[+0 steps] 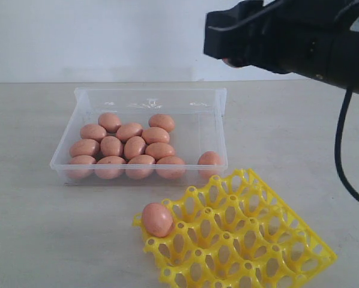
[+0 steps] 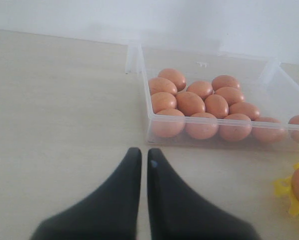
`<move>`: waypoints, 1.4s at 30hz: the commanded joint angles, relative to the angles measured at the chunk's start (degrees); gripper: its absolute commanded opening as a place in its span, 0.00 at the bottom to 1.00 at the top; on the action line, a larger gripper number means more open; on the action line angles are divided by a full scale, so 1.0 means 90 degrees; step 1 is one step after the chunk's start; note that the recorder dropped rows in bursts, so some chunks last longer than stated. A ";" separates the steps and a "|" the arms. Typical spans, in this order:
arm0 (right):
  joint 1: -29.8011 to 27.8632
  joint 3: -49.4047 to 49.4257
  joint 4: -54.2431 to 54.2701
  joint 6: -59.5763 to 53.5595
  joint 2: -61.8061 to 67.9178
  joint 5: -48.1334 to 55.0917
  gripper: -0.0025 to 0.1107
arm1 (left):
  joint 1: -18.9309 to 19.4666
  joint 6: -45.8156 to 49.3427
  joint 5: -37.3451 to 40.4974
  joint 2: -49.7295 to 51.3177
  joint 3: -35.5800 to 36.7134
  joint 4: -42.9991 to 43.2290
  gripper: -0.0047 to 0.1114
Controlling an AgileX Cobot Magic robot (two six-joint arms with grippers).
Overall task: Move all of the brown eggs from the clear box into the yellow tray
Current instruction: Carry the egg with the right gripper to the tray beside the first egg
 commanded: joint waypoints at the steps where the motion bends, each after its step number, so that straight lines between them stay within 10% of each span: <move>1: 0.0629 0.0029 -0.1108 0.0571 -0.0071 -0.0809 0.02 | -0.0015 0.0027 -0.0059 0.0027 0.0026 0.0027 0.08; 12: 0.1684 0.0077 -0.1414 0.1028 -0.0028 -0.0753 0.02 | -0.0015 0.0027 -0.0059 0.0027 0.0026 0.0027 0.08; 33: 0.1841 0.1233 -0.1610 0.3723 0.3253 -0.4949 0.02 | -0.0015 0.0027 -0.0059 0.0027 0.0026 0.0027 0.08; 42: 0.0570 0.2029 -0.2577 0.5302 0.3267 -0.5370 0.02 | -0.0015 0.0027 -0.0059 0.0027 0.0026 0.0027 0.08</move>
